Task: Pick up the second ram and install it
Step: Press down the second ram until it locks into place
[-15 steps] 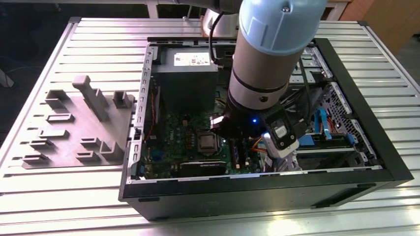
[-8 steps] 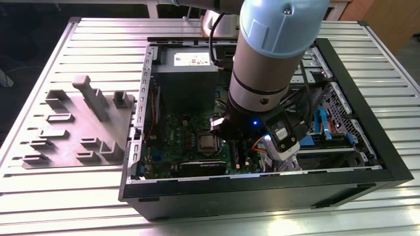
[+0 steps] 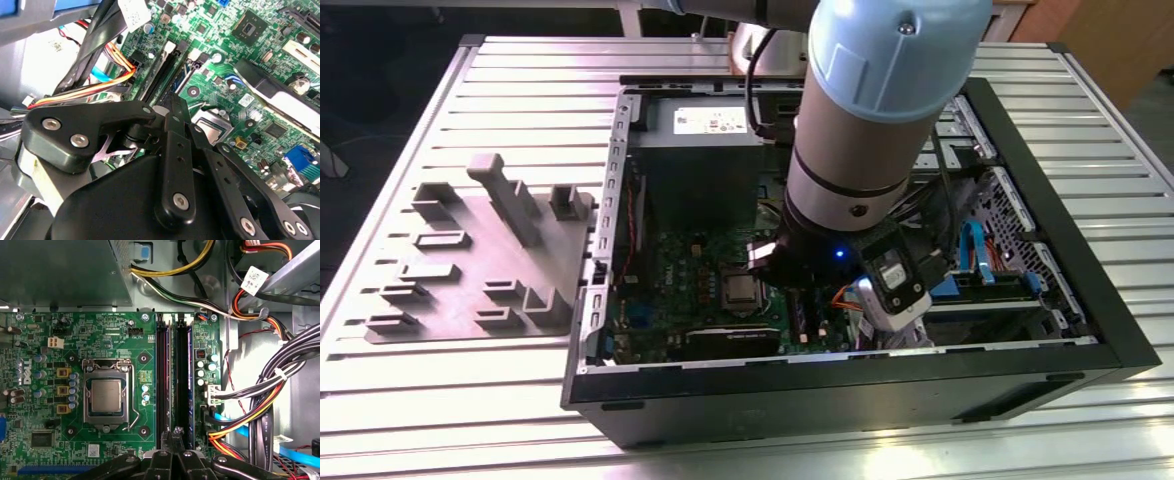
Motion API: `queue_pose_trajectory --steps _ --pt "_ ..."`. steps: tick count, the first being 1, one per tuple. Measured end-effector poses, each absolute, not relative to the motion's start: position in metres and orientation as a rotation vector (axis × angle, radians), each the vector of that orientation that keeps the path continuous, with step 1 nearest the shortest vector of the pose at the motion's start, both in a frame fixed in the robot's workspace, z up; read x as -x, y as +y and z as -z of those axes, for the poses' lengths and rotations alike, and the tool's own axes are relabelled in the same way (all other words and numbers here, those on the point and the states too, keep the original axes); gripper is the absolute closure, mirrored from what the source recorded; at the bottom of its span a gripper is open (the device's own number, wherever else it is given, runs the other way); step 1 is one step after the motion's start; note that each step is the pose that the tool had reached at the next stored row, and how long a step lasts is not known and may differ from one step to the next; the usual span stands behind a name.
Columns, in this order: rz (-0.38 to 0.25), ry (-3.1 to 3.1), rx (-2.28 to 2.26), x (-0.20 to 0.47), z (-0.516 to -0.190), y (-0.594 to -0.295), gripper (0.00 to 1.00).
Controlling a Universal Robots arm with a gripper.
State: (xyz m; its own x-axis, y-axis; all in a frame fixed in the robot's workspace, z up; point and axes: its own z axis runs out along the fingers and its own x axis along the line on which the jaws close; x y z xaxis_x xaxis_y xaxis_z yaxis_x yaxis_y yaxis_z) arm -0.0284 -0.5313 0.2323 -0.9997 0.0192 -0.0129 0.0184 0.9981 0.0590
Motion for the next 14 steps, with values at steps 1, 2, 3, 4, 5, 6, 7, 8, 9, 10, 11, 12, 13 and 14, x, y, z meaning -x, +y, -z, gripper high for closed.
queue_pose_trajectory --steps 1,2,3,4,5,6,7,8,9,10,11,12,13,14 --pt "-0.092 3.127 -0.03 0.0284 -0.2323 -0.5315 0.9" --pt "-0.092 3.127 -0.029 0.0284 -0.2321 -0.5317 0.9" --pt "-0.092 3.127 -0.029 0.0283 -0.2318 -0.5319 0.9" --pt "-0.092 3.127 -0.029 0.0284 -0.2314 -0.5322 0.9" --pt "-0.092 3.127 -0.029 0.0284 -0.2309 -0.5324 0.9" --pt "-0.092 3.127 -0.029 0.0284 -0.2307 -0.5327 0.9" --pt "-0.092 3.127 -0.029 0.0284 -0.2308 -0.533 0.9" --pt "-0.092 3.127 -0.029 0.0283 -0.2307 -0.5336 0.9" --pt "-0.092 3.127 -0.029 0.0283 -0.2307 -0.5341 0.9" --pt "-0.093 3.127 -0.029 0.0284 -0.2303 -0.5344 0.9" --pt "-0.093 3.127 -0.03 0.0284 -0.2296 -0.5346 0.9" --pt "-0.093 3.127 -0.03 0.0284 -0.2287 -0.5348 0.9" --pt "-0.093 3.127 -0.029 0.0284 -0.2282 -0.5349 0.9" --pt "-0.092 3.127 -0.029 0.0284 -0.2282 -0.535 0.9"
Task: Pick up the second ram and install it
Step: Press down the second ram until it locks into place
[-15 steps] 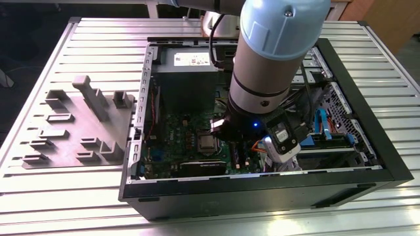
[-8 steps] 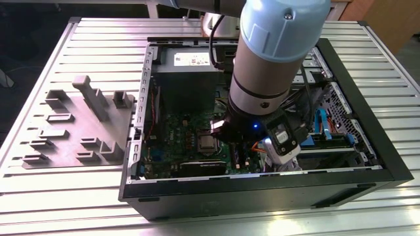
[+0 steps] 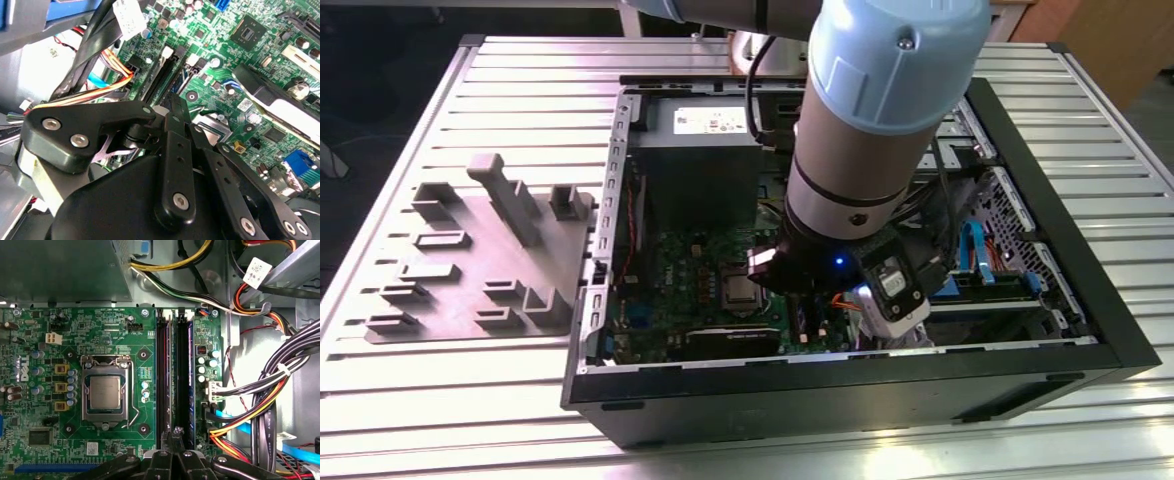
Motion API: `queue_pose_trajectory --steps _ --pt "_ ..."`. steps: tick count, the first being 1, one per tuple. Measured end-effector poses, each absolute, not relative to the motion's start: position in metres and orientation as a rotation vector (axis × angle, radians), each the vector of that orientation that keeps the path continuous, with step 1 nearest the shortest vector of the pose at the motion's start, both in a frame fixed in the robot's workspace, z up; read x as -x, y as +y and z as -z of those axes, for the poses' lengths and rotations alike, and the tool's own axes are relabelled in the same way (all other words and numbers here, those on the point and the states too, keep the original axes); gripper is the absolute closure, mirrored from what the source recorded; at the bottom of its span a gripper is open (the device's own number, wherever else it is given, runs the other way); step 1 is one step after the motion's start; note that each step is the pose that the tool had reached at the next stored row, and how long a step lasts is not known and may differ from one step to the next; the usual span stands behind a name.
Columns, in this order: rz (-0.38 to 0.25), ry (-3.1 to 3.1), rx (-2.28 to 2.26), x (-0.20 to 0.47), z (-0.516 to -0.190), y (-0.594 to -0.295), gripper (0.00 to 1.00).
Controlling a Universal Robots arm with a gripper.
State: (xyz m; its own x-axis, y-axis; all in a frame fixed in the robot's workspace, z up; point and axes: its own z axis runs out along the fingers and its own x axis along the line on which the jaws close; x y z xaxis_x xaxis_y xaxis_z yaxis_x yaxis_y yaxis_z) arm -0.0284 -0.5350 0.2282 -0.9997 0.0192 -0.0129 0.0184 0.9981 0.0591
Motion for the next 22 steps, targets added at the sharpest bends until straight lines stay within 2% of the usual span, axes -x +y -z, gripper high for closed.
queue_pose_trajectory --steps 22 --pt "-0.096 3.127 -0.029 0.0284 -0.2193 -0.535 0.9"
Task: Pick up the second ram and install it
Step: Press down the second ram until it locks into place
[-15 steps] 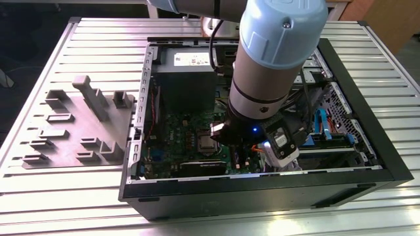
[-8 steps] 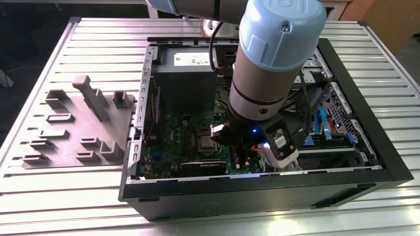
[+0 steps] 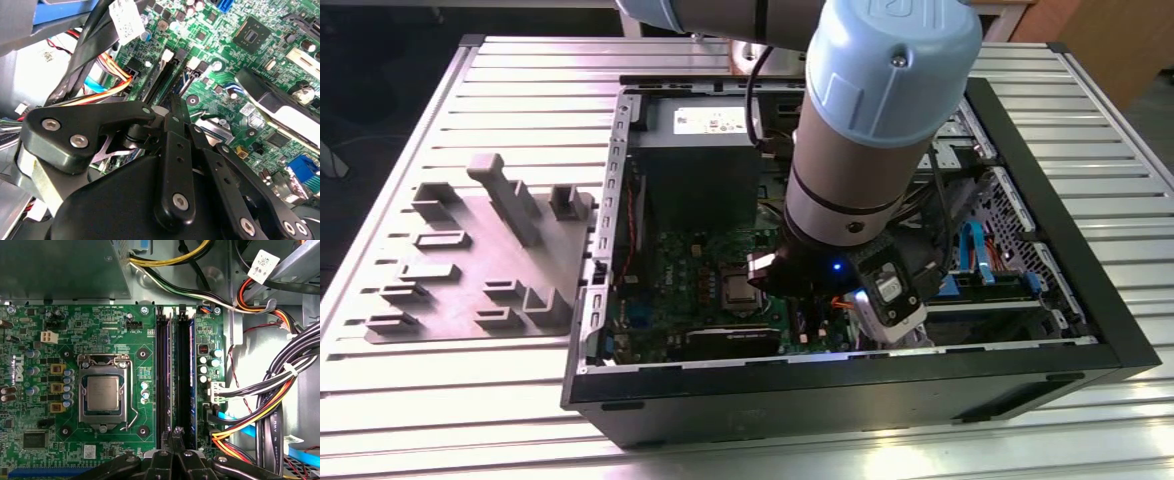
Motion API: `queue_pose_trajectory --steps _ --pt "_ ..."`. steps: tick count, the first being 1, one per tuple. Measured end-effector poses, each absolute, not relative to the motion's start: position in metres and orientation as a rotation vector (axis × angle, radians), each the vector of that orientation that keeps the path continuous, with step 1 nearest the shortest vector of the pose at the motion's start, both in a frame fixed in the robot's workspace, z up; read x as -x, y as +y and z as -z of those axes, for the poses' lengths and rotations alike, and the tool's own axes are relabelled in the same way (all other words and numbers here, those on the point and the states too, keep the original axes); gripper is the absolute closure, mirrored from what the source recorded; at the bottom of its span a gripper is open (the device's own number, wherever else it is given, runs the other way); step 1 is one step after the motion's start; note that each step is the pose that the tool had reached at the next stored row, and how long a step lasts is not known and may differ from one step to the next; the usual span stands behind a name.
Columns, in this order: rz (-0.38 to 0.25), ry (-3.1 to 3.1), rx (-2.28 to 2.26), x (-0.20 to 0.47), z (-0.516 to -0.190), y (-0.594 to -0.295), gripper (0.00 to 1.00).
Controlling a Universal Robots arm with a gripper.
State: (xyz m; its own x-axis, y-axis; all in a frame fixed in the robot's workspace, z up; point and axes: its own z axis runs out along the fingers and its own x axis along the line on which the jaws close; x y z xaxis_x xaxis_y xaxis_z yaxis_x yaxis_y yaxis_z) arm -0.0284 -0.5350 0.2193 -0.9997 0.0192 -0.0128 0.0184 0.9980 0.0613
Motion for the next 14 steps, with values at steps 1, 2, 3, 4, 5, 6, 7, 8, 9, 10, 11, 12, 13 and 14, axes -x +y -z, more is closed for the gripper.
queue_pose_trajectory --steps 1,2,3,4,5,6,7,8,9,10,11,12,13,14 --pt "-0.096 3.127 -0.03 0.0284 -0.2192 -0.535 0.9" --pt "-0.096 3.127 -0.03 0.0284 -0.2192 -0.535 0.9" --pt "-0.096 3.126 -0.029 0.0283 -0.2184 -0.535 0.9" --pt "-0.096 3.127 -0.029 0.0284 -0.2174 -0.5351 0.9" --pt "-0.096 3.127 -0.03 0.0284 -0.2173 -0.5351 0.9" --pt "-0.095 3.127 -0.03 0.0284 -0.2173 -0.5351 0.9" --pt "-0.095 3.127 -0.03 0.0284 -0.2173 -0.5351 0.9" --pt "-0.095 3.127 -0.03 0.0284 -0.2172 -0.5351 0.9" --pt "-0.096 3.127 -0.029 0.0284 -0.2171 -0.5351 0.9" --pt "-0.096 3.127 -0.03 0.0284 -0.217 -0.5351 0.9" --pt "-0.096 3.127 -0.029 0.0283 -0.217 -0.5351 0.9" --pt "-0.096 3.127 -0.029 0.0284 -0.217 -0.5351 0.9" --pt "-0.096 3.127 -0.03 0.0284 -0.2169 -0.5351 0.9" --pt "-0.096 3.127 -0.029 0.0284 -0.2169 -0.5351 0.9"
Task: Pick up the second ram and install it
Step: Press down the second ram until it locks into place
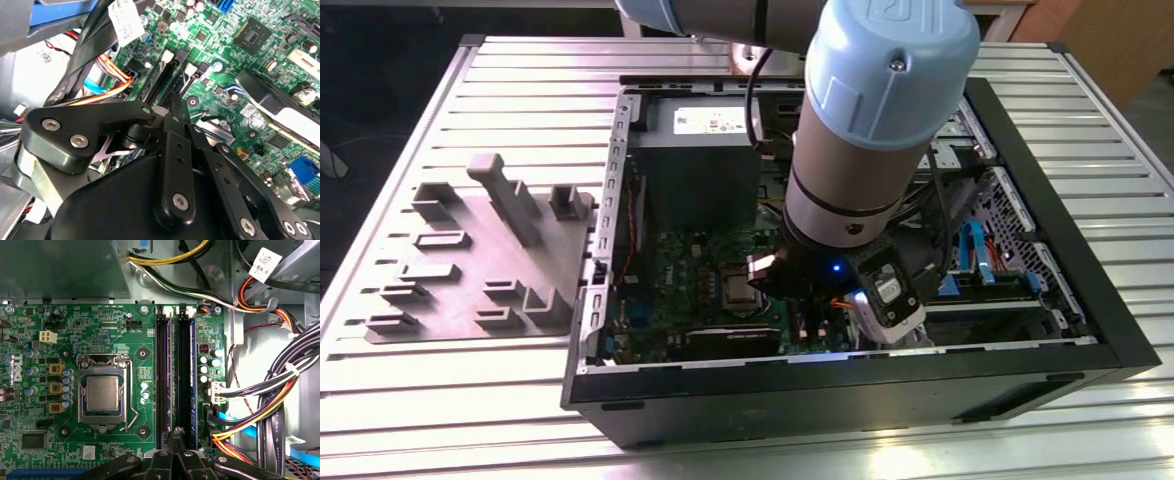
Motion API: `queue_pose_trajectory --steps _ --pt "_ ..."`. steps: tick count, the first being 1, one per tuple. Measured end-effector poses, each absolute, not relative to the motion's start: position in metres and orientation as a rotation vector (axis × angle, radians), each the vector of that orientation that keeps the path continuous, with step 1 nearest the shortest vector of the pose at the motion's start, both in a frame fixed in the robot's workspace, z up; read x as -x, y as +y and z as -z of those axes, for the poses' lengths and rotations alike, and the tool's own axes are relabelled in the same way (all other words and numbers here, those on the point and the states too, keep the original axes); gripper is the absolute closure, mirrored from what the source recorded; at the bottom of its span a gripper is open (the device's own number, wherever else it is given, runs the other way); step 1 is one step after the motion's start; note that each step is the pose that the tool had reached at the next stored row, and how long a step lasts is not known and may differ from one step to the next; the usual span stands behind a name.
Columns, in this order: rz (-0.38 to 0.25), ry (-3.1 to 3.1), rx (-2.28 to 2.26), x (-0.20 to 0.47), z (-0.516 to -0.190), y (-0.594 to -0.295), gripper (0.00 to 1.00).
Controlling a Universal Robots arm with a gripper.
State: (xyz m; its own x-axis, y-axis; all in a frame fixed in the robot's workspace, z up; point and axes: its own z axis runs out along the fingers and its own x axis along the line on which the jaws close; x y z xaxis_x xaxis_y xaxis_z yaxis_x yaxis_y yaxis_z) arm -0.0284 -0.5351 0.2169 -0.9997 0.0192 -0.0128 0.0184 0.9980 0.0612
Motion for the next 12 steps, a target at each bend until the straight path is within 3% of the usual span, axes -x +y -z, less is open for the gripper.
queue_pose_trajectory --steps 12 --pt "-0.096 3.127 -0.03 0.028 -0.237 -0.535 0.9"
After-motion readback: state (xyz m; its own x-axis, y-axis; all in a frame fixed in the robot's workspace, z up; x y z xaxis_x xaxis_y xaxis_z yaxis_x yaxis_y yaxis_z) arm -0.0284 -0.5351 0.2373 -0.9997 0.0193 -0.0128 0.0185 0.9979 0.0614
